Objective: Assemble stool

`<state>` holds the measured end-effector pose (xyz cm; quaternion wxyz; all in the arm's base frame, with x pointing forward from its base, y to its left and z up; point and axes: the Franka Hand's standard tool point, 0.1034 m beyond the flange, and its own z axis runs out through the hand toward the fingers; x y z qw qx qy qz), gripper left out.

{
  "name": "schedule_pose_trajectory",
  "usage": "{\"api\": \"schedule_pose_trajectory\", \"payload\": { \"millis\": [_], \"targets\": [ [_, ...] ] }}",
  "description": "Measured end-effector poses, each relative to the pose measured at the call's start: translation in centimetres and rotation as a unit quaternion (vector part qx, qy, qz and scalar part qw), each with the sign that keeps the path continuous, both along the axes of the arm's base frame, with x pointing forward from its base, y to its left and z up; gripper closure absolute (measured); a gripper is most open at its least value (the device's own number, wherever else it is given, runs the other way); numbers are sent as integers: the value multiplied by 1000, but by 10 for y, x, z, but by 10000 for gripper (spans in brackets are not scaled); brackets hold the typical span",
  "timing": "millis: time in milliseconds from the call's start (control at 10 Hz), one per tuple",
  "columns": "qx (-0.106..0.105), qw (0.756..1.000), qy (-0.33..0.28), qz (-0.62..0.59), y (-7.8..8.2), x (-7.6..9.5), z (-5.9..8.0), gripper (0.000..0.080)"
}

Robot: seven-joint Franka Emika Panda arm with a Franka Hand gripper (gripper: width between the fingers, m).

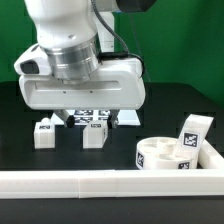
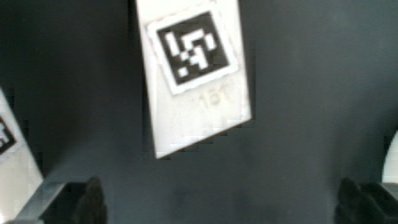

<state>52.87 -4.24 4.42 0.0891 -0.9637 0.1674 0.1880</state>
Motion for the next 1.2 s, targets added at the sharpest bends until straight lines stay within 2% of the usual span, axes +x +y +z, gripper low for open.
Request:
{"api": "schedule_pose_trajectory", "payload": {
  "millis": [200,300,400,600,800,900,1000,1200],
  "targets": [
    [37,996,79,3,1,-9,0,151],
    [35,995,89,1,-3,-1,-9,151],
    [44,990,132,3,-3,-10,-9,151],
    [72,977,201,10,-4,-15,-15,151],
    [92,958,270,11,0,-28,-17,151],
    [96,951,295,12,1,-29,-21,151],
    [91,953,287,13,3,-26,-26,151],
    [90,953,288,15,7,-29,-27,151]
  ]
}}
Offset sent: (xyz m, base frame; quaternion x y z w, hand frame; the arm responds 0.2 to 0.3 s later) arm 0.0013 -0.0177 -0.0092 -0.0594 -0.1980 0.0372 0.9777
